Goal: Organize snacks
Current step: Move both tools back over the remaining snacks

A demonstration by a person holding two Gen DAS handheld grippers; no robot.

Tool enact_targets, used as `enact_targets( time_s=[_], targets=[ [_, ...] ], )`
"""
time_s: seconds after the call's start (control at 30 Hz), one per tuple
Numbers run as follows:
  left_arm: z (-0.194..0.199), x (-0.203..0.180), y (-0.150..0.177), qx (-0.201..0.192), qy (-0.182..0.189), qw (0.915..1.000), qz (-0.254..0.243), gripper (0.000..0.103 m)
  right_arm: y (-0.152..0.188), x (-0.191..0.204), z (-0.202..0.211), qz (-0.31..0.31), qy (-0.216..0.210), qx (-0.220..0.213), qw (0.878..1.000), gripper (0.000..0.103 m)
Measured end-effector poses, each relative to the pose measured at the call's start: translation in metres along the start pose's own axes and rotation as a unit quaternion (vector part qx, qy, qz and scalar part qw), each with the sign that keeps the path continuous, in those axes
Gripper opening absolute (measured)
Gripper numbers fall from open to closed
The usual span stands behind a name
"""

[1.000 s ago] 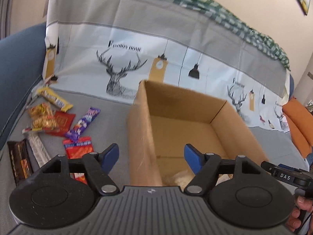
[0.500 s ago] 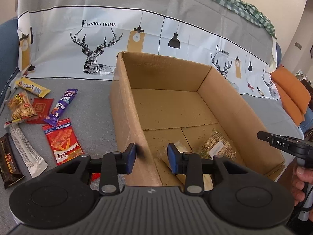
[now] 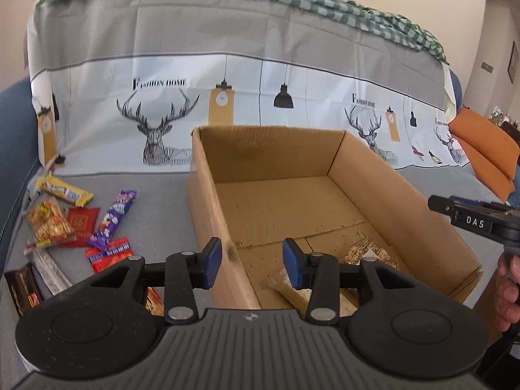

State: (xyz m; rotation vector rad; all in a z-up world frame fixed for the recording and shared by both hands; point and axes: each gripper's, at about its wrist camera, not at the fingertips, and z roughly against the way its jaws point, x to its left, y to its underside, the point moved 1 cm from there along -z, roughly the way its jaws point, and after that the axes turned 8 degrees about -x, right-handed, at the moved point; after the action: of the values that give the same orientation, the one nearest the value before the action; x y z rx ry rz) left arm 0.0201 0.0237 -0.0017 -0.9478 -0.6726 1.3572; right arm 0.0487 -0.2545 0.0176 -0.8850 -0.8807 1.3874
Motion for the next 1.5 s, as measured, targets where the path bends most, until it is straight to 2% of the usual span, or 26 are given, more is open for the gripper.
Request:
enact_targets(
  time_s=[0.07,0.13,0.17,0.27,0.37,0.43,0.47,0.5,0.57,0.67,0.73,0.8,0.83,0.87,0.9,0.93,1.03,1.17,1.27,1.4,1.5],
  targets=[
    [0.003,0.000,-0.001,-0.006,0.004,1.0000,-0.002,0.046,-0.002,0.003,0.005,0.005,0.004,-0.026,1.000,0.050],
    [0.006,0.001,-0.002,-0.010,0.012,0.9999,0.003,0.054,-0.005,0.007,0.010,0.010,0.005,-0.047,0.999,0.053],
    [0.008,0.002,-0.002,-0.012,0.016,0.9998,0.006,0.061,-0.007,0.009,0.012,0.012,0.007,-0.055,0.998,0.054],
    [0.015,0.004,-0.004,-0.021,0.028,0.9994,0.006,0.063,-0.012,0.014,0.016,0.007,0.004,-0.070,0.998,0.058],
    [0.027,0.007,-0.006,-0.035,0.045,0.9984,0.002,0.063,-0.017,0.022,0.020,-0.012,-0.023,-0.074,0.997,0.058],
    [0.036,0.009,-0.006,-0.045,0.049,0.9978,-0.003,0.060,-0.021,0.029,0.023,-0.020,-0.043,-0.070,0.996,0.058],
    [0.041,0.012,-0.008,-0.049,0.054,0.9974,-0.006,0.052,-0.022,0.034,0.025,-0.022,-0.050,-0.069,0.996,0.058],
    [0.045,0.016,-0.010,-0.053,0.059,0.9968,-0.008,0.041,-0.024,0.039,0.026,-0.023,-0.056,-0.069,0.996,0.058],
    [0.053,0.028,-0.020,-0.062,0.061,0.9962,-0.003,0.031,-0.026,0.051,0.031,-0.024,-0.068,-0.072,0.995,0.057],
    [0.058,0.057,-0.038,-0.066,0.039,0.9968,0.022,0.018,-0.028,0.072,0.038,-0.023,-0.096,-0.077,0.992,0.056],
    [0.063,0.081,-0.043,-0.076,0.015,0.9959,0.046,0.017,-0.029,0.090,0.044,-0.017,-0.122,-0.082,0.989,0.044],
    [0.068,0.107,-0.032,-0.091,-0.014,0.9938,0.062,0.017,-0.029,0.110,0.047,-0.008,-0.151,-0.086,0.985,0.033],
    [0.068,0.121,-0.021,-0.085,-0.030,0.9933,0.073,0.017,-0.027,0.121,0.050,-0.004,-0.168,-0.086,0.982,0.031],
    [0.061,0.133,-0.011,-0.041,-0.061,0.9940,0.081,0.015,-0.026,0.132,0.052,0.000,-0.184,-0.085,0.979,0.030],
    [0.057,0.146,-0.007,-0.011,-0.104,0.9905,0.089,0.013,-0.023,0.143,0.053,0.007,-0.200,-0.082,0.976,0.030],
    [0.057,0.159,-0.004,-0.003,-0.126,0.9859,0.110,0.013,-0.021,0.157,0.056,0.015,-0.215,-0.078,0.973,0.030],
    [0.055,0.193,0.003,0.011,-0.137,0.9729,0.185,0.013,-0.010,0.197,0.062,0.039,-0.261,-0.061,0.963,0.030],
    [0.050,0.205,0.009,0.037,-0.164,0.9686,0.183,0.014,0.009,0.248,0.060,0.074,-0.298,-0.028,0.951,0.030],
    [0.045,0.209,0.012,0.049,-0.169,0.9676,0.181,0.018,0.026,0.277,0.047,0.105,-0.284,0.002,0.953,0.030],
    [0.032,0.217,0.024,0.074,-0.177,0.9626,0.191,0.036,0.045,0.298,0.018,0.146,-0.233,0.045,0.960,0.031],
    [0.023,0.224,0.030,0.093,-0.186,0.9583,0.196,0.042,0.057,0.305,-0.002,0.161,-0.200,0.070,0.964,0.039]
  ],
)
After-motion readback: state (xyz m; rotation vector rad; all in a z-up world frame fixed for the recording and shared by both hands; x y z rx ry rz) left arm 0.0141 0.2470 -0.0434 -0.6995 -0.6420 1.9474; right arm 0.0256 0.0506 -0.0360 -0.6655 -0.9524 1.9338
